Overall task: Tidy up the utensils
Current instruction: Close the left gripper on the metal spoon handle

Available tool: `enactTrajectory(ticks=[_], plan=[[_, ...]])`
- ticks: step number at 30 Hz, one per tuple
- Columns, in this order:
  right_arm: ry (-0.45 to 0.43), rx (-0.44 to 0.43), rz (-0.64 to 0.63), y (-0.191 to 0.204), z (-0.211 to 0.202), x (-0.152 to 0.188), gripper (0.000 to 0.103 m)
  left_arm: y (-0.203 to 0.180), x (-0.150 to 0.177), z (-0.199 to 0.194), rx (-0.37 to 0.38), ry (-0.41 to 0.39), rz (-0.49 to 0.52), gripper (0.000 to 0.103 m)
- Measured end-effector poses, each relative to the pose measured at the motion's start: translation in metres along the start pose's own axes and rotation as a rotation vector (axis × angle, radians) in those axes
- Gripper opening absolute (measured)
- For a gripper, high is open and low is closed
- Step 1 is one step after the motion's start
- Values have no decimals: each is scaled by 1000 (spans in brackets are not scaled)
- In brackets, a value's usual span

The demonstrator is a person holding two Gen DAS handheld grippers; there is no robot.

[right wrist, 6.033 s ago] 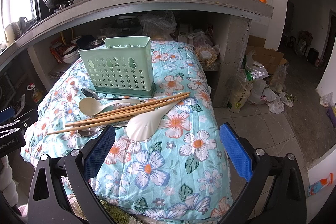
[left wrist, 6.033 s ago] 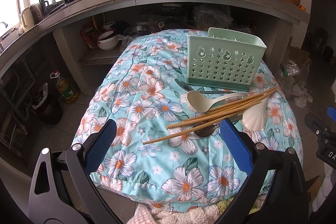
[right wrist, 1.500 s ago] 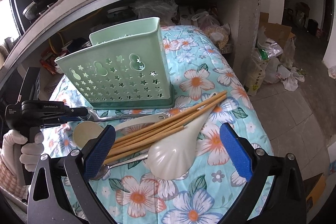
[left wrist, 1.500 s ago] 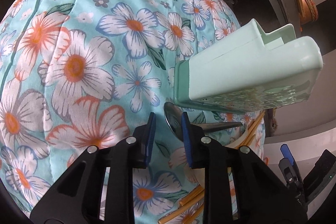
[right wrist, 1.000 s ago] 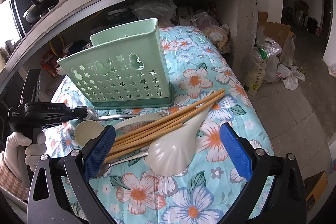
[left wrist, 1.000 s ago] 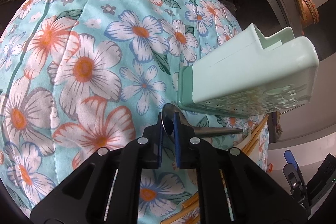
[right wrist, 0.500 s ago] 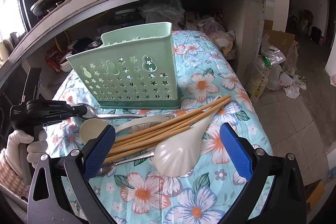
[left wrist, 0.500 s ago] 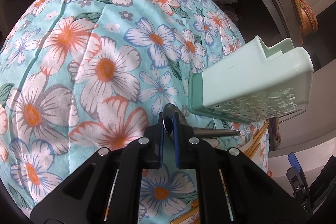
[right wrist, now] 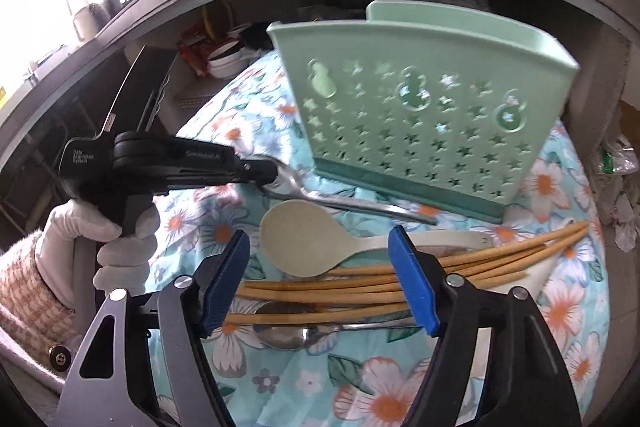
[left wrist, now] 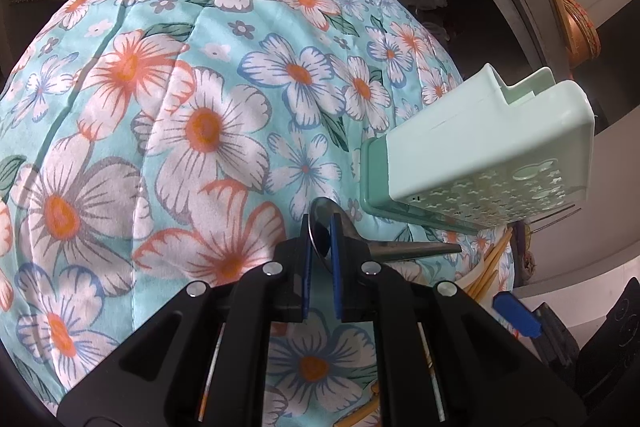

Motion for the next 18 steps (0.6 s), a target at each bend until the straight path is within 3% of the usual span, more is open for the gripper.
enactTrajectory(ticks=[3,12,18], plan=[[31,-4,-48,12,13,1,61,1,-1,0,10,4,-2,8],[96,117,-233,44,43,7,54,6,-3,1,31,13,0,8],[120,174,-260,50,60,12,39,6,-4,2,34,15,1,8]])
Point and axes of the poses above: each gripper's, at about its wrist camera, not at the fingertips, and z roughly the way its jaws point, y to its left, x to its underside, the point moved 2 cm from there along z, roughly the way its jaws point, and after that the axes turned 3 degrees about -x, right-handed, at the moved point
